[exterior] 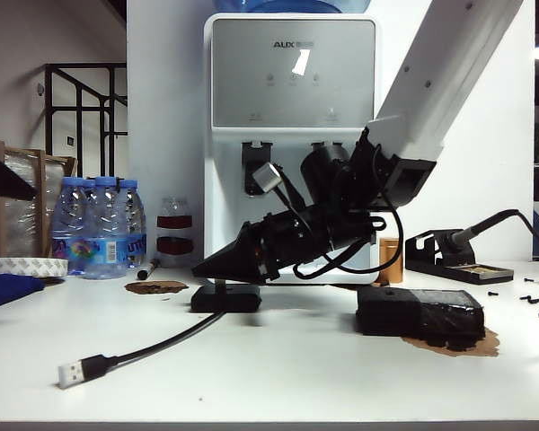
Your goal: Take the USB flash drive out of the black sponge and insert it into the slot on top of the black USB adpator box.
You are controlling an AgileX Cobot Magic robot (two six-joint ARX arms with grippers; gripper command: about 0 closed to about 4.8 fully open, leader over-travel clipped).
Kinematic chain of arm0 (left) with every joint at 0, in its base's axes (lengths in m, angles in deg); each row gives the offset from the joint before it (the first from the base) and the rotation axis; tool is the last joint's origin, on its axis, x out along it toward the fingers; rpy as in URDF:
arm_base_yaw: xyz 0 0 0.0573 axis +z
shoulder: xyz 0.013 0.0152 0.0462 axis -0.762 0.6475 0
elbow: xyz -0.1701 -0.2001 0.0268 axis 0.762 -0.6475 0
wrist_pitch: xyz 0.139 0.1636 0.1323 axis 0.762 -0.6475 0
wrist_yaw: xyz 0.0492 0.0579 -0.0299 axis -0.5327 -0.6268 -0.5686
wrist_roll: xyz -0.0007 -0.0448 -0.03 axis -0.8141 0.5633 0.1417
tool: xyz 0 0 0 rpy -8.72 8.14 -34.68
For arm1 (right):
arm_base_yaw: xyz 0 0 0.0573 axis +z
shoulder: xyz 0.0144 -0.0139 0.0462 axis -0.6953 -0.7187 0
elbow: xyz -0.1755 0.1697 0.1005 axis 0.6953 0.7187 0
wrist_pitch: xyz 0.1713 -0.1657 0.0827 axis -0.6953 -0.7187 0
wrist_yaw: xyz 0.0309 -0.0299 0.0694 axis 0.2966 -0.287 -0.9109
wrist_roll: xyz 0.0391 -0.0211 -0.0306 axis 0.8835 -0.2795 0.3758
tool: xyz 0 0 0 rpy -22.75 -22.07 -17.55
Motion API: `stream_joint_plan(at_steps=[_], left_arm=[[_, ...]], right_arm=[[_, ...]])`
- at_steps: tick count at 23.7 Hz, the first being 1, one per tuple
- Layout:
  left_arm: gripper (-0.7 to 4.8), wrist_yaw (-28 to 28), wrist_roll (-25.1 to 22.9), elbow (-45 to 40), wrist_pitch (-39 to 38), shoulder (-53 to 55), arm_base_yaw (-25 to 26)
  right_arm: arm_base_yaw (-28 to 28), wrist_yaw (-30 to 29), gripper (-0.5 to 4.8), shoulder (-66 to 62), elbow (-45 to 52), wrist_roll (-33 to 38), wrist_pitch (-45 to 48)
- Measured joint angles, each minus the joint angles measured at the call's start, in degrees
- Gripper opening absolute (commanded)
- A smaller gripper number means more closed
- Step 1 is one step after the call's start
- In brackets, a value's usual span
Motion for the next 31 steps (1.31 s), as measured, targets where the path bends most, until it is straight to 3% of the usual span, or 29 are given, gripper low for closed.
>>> stream_joint_plan(at_steps=[25,31], left_arm=[[-0.04,0.0,0.6,0.0,0.0,0.0,0.0],[-0.04,3.3,1.0,0.0,-0.3,0.0,0.0]], right_arm=[[-0.6,1.8,-0.02,0.9,-0.3,-5.1,-7.1],[-0.3,3.1,-0.02,0.8,-0.6,-4.7,-7.6]])
